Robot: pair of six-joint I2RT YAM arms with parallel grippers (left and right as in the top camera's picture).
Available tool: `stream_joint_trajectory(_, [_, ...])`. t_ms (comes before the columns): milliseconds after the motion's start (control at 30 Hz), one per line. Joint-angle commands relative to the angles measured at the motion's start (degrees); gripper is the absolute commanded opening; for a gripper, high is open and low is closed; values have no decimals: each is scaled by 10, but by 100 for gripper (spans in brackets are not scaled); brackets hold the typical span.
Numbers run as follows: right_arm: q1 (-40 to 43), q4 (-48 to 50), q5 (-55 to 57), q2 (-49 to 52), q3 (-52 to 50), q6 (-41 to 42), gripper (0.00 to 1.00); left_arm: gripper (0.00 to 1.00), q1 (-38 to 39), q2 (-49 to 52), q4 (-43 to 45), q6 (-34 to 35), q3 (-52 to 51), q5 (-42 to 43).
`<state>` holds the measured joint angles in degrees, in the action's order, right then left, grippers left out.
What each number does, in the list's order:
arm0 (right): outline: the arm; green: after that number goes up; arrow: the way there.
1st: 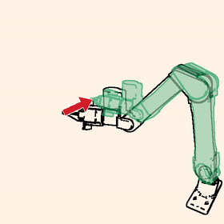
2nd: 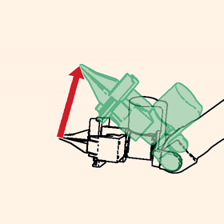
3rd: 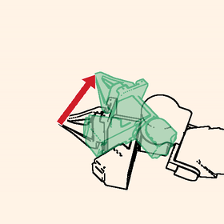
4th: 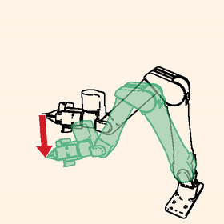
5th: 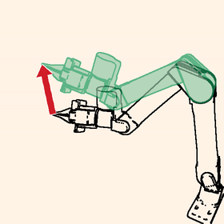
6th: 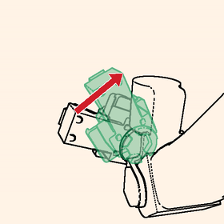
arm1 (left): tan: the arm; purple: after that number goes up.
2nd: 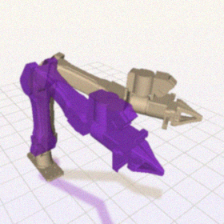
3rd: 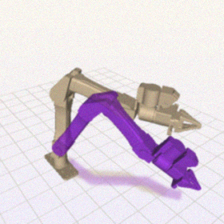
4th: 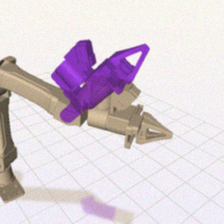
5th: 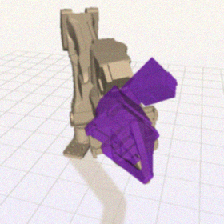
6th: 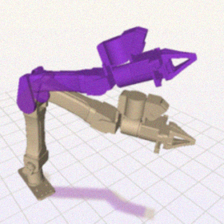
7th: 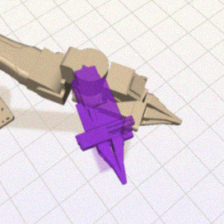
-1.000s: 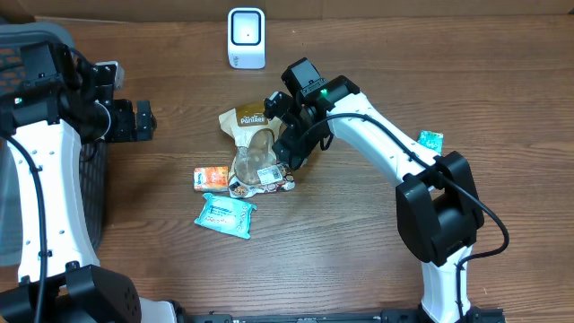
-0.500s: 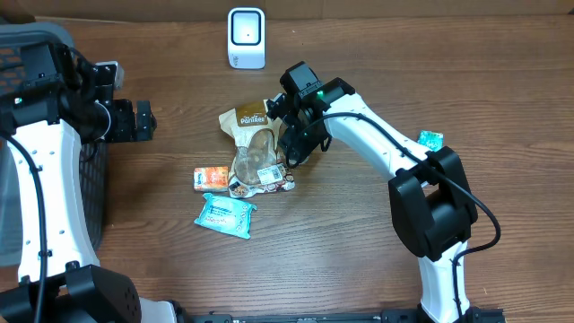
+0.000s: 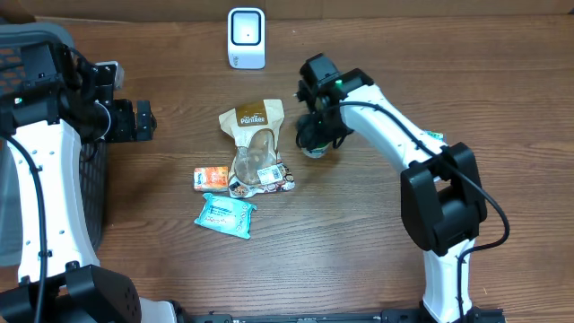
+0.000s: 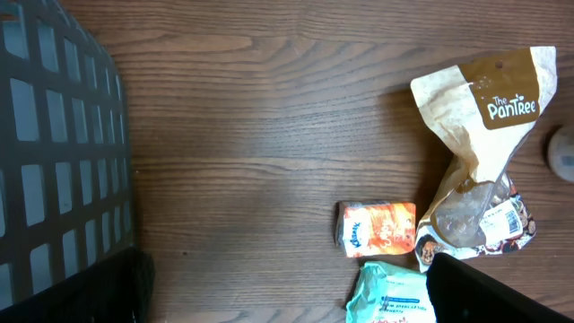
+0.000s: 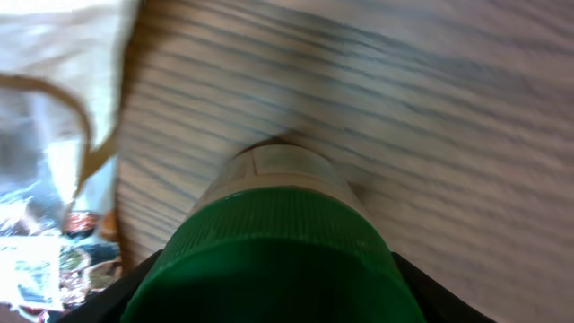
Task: Scan the item barcode
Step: 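Lower the right gripper and grasp the green-capped bottle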
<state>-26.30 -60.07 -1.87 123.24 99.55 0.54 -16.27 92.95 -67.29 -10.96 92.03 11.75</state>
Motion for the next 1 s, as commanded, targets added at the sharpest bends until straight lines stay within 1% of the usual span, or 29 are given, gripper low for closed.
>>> stream_joint_trajectory(0, [17,-11,11,3,0,75,65,100,-2,5,2,-11,10,-1])
stream_joint_trajectory(200, [23,-14,-12,3,6,76,66,100,-2,5,2,-11,10,-1])
stream_joint_trajectory(233, [23,-16,-12,3,10,76,70,100,-2,5,2,-11,10,-1])
stream_joint_trajectory(333, [23,-29,-12,3,34,76,73,100,-2,5,2,-11,10,-1])
stream_joint_trajectory(500, [23,-43,-12,3,73,76,73,99,-2,5,2,-11,10,-1])
stream_joint_trajectory(800, [23,-53,10,3,73,63,73,99,-2,5,2,-11,10,-1])
stream_joint_trajectory(967, [22,-59,10,3,65,24,74,100,-2,5,2,-11,10,-1])
